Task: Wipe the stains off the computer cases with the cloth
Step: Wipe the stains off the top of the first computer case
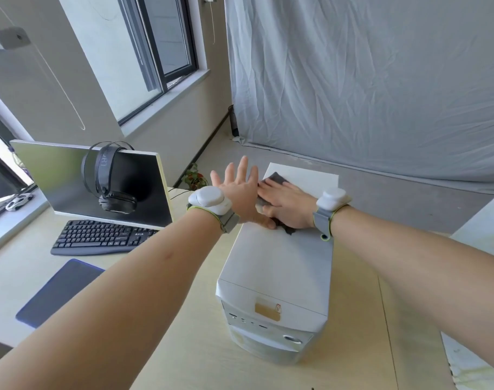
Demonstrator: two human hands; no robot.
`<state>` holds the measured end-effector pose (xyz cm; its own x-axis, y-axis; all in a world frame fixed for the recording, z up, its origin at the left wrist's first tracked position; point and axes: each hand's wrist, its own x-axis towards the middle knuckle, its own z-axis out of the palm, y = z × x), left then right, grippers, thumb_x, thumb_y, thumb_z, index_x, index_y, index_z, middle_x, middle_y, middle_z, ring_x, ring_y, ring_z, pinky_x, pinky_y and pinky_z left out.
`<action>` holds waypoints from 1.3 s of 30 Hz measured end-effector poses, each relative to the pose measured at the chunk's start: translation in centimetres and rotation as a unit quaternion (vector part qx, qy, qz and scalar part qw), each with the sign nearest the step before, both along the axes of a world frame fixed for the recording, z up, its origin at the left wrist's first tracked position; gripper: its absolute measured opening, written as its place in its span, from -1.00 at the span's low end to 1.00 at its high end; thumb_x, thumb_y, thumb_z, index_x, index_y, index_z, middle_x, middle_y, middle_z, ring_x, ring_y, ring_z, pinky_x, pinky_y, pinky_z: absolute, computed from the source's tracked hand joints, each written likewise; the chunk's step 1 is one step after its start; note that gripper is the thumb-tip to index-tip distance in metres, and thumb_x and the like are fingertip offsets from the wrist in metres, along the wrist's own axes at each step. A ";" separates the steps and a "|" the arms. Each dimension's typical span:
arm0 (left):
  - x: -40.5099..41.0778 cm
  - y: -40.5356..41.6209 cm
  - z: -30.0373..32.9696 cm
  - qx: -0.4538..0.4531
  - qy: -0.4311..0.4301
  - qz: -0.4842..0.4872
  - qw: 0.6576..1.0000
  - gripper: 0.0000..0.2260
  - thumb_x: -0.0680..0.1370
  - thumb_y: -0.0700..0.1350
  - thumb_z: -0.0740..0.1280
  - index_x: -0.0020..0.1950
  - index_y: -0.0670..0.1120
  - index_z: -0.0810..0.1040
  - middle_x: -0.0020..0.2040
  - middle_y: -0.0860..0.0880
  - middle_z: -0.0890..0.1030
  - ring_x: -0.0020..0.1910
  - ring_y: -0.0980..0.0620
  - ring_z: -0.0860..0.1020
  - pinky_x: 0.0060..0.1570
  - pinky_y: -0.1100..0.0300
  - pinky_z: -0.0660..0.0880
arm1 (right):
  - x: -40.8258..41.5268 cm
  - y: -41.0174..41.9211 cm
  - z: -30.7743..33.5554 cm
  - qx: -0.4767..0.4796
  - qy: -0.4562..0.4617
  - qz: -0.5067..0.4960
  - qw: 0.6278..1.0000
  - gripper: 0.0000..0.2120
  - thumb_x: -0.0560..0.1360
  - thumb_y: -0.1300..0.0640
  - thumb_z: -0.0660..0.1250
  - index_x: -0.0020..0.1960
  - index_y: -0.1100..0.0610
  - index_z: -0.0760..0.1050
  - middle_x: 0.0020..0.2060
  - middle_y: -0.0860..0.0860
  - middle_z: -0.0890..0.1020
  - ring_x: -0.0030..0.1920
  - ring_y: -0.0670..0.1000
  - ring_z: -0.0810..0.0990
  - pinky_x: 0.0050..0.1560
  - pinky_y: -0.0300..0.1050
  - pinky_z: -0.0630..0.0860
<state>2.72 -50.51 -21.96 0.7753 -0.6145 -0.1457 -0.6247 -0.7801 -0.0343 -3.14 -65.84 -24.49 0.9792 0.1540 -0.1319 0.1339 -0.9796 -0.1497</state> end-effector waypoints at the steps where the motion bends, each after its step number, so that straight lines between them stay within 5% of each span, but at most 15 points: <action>1: 0.0 0.0 0.3 0.002 0.004 -0.010 1.000 0.33 0.10 0.63 0.38 0.64 0.03 -0.13 0.64 -0.06 -0.28 0.62 -0.24 -0.15 0.47 -0.43 -0.04 | -0.7 0.2 -0.2 -0.004 -0.001 0.009 1.000 -0.39 0.66 -0.02 0.05 0.66 0.01 -0.06 0.64 -0.07 0.01 0.63 -0.04 -0.08 0.59 0.05 -0.05; 7: 0.5 1.9 2.0 -0.089 0.124 0.000 0.988 0.16 0.22 0.61 0.26 0.66 0.09 -0.05 0.65 0.04 -0.24 0.62 -0.16 -0.03 0.52 -0.27 0.09 | -5.9 2.3 0.2 0.005 0.006 0.060 0.998 -0.42 0.70 0.00 0.07 0.66 0.01 -0.04 0.64 -0.07 0.01 0.61 -0.07 -0.08 0.58 0.04 -0.06; 13: 1.7 2.2 1.1 -0.122 0.117 0.061 0.984 -0.35 0.62 0.39 -0.08 0.61 0.07 0.14 0.67 0.01 -0.10 0.61 -0.19 0.03 0.49 -0.33 0.00 | -12.1 4.7 0.8 0.010 0.052 0.172 0.984 -0.46 0.71 0.06 0.09 0.65 0.02 0.03 0.64 -0.10 -0.02 0.62 -0.10 -0.18 0.59 -0.05 -0.23; 16: 1.9 2.0 1.0 -0.111 0.118 0.052 0.985 -0.41 0.67 0.31 -0.10 0.61 0.03 0.15 0.66 0.02 -0.05 0.61 -0.18 0.05 0.51 -0.30 0.02 | -12.9 4.8 0.6 0.000 0.051 0.197 0.979 -0.46 0.72 -0.01 0.03 0.65 0.01 -0.02 0.64 -0.11 -0.05 0.61 -0.11 -0.21 0.57 -0.07 -0.27; 24: 1.8 0.9 0.5 -0.156 0.153 -0.001 0.976 -0.48 0.72 0.14 -0.02 0.44 -0.24 0.32 0.51 -0.18 0.31 0.49 -0.16 0.29 0.45 -0.02 0.21 | -7.0 3.4 -0.1 -0.079 0.020 0.134 0.988 -0.36 0.67 -0.22 -0.16 0.66 0.05 -0.14 0.64 -0.05 -0.12 0.63 -0.04 -0.20 0.60 0.01 -0.23; 30: 1.0 2.0 -0.2 -0.213 0.178 0.000 0.961 -0.57 0.73 0.08 0.03 0.25 -0.27 0.40 0.31 -0.21 0.44 0.30 -0.15 0.43 0.38 -0.01 0.30 | -0.3 -1.1 -0.3 -0.068 -0.006 0.042 0.997 -0.39 0.70 -0.16 -0.06 0.66 0.05 -0.13 0.65 -0.04 -0.06 0.63 -0.04 -0.13 0.59 -0.02 -0.13; 33: -0.6 3.6 -0.2 -0.208 0.195 0.004 0.959 -0.59 0.73 0.10 0.00 0.31 -0.21 0.35 0.32 -0.12 0.38 0.27 -0.06 0.40 0.18 0.16 0.24 | 2.6 -3.6 -0.5 -0.071 -0.001 -0.042 0.997 -0.40 0.70 -0.16 -0.09 0.66 0.04 -0.13 0.65 -0.04 -0.05 0.63 -0.05 -0.12 0.58 -0.05 -0.12; 36: -2.3 5.7 -1.2 -0.144 0.206 -0.004 0.968 -0.34 0.68 0.28 -0.02 0.63 -0.12 0.05 0.65 -0.01 0.09 0.56 -0.12 0.21 0.48 0.05 0.12 | 5.4 -4.5 -0.4 -0.044 0.009 -0.090 0.995 -0.41 0.71 -0.15 -0.08 0.66 0.05 -0.10 0.65 -0.04 -0.04 0.63 -0.04 -0.09 0.57 -0.07 -0.10; 39: -3.9 6.4 -2.6 -0.106 0.187 -0.022 0.976 -0.17 0.60 0.40 0.00 0.66 -0.11 -0.13 0.67 -0.02 -0.10 0.61 -0.12 0.08 0.56 0.01 -0.03 | 6.6 -4.5 -0.3 -0.042 0.005 -0.134 0.990 -0.40 0.71 -0.15 -0.07 0.66 0.07 -0.09 0.65 -0.02 -0.03 0.63 0.00 -0.06 0.58 -0.05 -0.07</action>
